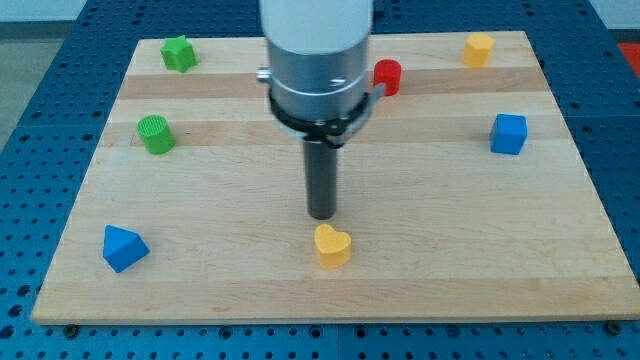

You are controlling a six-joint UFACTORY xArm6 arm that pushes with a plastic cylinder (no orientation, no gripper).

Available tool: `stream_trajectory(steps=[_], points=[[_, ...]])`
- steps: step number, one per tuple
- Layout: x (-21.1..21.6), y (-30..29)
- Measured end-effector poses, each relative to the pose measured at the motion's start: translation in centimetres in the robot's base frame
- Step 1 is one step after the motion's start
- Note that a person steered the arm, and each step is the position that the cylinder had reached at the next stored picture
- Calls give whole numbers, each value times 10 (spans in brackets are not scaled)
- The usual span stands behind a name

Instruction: Slide the yellow heart right a bit

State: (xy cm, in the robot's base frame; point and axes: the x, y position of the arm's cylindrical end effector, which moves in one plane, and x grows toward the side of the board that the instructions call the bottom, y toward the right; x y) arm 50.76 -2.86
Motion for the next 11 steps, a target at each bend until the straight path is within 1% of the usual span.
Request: stream_trajectory(steps=[1,3,4,6,11], points=[[4,-26],[44,-34],[49,-32],[49,-15],[49,-1]])
